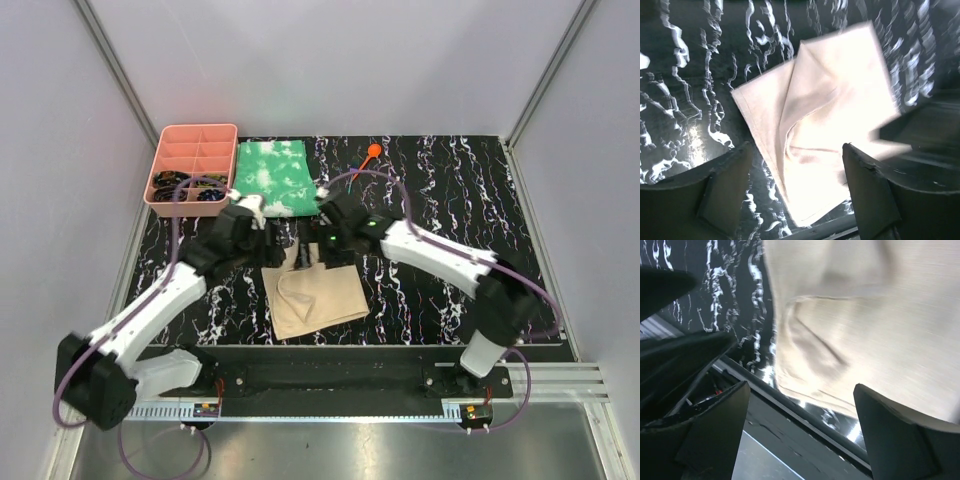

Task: Fold the napkin into a case and place the utensils inside
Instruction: Fold the rectangle-folded napkin at the center of the board.

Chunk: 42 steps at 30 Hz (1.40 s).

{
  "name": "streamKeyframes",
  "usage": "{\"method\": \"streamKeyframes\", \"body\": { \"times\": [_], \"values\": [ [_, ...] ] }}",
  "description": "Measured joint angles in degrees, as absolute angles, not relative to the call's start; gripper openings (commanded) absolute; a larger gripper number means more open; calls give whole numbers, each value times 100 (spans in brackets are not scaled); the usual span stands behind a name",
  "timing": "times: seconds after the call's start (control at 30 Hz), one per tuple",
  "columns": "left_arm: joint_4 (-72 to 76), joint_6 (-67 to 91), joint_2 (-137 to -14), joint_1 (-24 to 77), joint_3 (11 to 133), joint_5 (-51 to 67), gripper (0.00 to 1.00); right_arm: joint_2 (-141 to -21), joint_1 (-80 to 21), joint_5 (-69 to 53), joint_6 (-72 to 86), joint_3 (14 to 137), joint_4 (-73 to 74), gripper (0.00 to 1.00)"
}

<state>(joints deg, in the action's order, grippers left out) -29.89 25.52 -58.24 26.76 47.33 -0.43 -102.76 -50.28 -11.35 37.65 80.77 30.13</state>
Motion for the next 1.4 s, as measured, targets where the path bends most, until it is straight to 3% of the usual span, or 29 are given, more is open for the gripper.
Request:
{"method": "streamKeyframes", "body": {
  "times": [0.17, 0.4, 0.6, 0.73, 0.93, 1.03, 1.17, 1.4],
  "values": [
    [-3046, 1608, -7367, 3629, 5238, -285, 74, -8809, -4248, -952, 3356, 6954, 3044, 95],
    [-3343, 572, -8753, 4285, 6176, -751, 68, -8761, -3911, -1074, 3009, 6195, 2947, 81],
    [-3509, 252, -9074, 4296, 6191, -1011, 54, -9024, -3924, -1203, 2873, 6062, 2665, 73],
    [-3520, 202, -9332, 4296, 6191, -1127, 50, -9067, -3909, -1330, 2858, 5937, 2499, 69],
    [-3511, 248, -9662, 4296, 6191, -1258, 39, -9288, -3898, -1503, 2871, 5922, 2233, 56],
    [-3503, 325, -9714, 4283, 6191, -1350, 31, -9520, -3896, -1636, 2899, 5922, 2075, 52],
    [-3468, 449, -9730, 4206, 6191, -1415, 11, -9813, -3894, -1752, 2939, 5924, 1994, 49],
    [-3153, 786, -9629, 3946, 5990, -1291, 3, -9950, -3894, -1793, 2991, 5983, 1911, 42]
  ]
}}
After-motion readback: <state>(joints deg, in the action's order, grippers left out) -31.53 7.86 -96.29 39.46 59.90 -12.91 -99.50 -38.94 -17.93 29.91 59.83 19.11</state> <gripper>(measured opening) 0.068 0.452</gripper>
